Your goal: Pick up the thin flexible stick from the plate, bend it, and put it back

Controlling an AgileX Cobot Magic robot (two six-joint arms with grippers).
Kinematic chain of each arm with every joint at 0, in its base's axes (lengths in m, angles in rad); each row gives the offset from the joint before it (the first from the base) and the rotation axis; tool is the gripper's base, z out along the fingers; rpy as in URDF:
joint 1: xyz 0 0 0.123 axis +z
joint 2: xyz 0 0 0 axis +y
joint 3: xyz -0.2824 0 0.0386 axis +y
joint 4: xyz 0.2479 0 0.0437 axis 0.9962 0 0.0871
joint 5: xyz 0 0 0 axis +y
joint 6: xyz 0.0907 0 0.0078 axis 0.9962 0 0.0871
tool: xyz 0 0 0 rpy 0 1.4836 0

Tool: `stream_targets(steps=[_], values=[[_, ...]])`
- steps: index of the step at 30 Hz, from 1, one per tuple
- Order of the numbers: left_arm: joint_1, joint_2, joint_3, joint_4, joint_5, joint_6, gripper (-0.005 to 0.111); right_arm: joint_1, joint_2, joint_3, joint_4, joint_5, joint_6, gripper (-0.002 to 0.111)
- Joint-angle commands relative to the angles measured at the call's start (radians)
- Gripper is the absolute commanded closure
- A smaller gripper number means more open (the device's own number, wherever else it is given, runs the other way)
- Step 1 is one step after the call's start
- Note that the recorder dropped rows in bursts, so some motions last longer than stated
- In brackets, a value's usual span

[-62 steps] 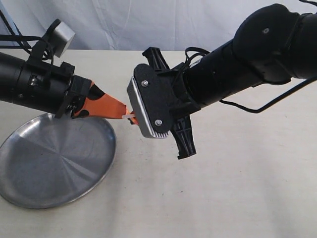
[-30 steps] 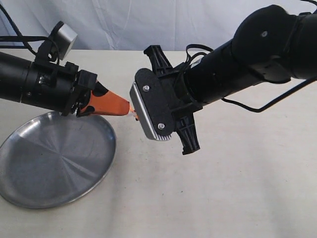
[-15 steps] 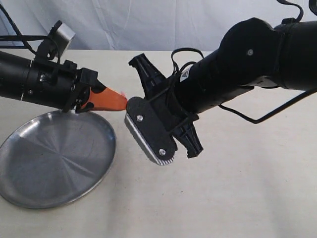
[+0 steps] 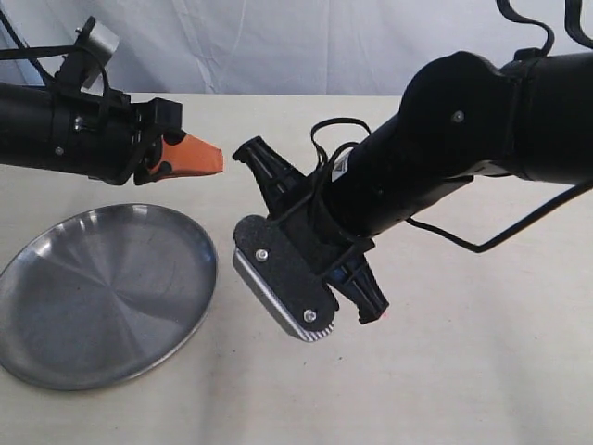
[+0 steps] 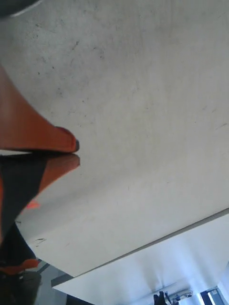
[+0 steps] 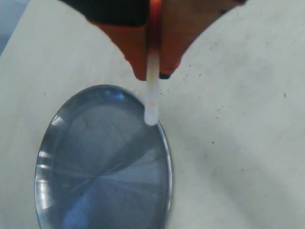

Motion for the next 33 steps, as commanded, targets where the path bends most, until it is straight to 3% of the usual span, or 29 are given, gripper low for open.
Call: stream_targets(steps=[1, 6, 13, 25, 28, 33], values=[[0.046, -0.004, -0.004, 0.056, -0.038, -0.054, 0.107, -0.001, -0.005, 0.001, -0.002, -0.055, 0.171, 0.108], [0.114, -0.004, -0.004, 0.089, -0.041, -0.093, 0.107, -0.002, -0.005, 0.001, -0.002, -0.167, 0.580, 0.108], [0.123, -0.004, -0.004, 0.087, 0.024, -0.067, 0.107, -0.036, -0.005, 0.001, 0.000, -0.311, 1.128, 0.108], [0.107, -0.004, -0.004, 0.110, 0.160, -0.039, 0.106, -0.148, -0.005, -0.001, 0.011, -0.355, 1.544, 0.108], [0.062, -0.004, -0.004, 0.110, 0.182, -0.002, 0.099, -0.148, -0.005, -0.001, 0.076, -0.388, 1.570, 0.108], [-0.021, 0.000, -0.004, 0.118, 0.182, 0.039, 0.068, -0.148, -0.005, -0.001, 0.138, -0.396, 1.569, 0.108]])
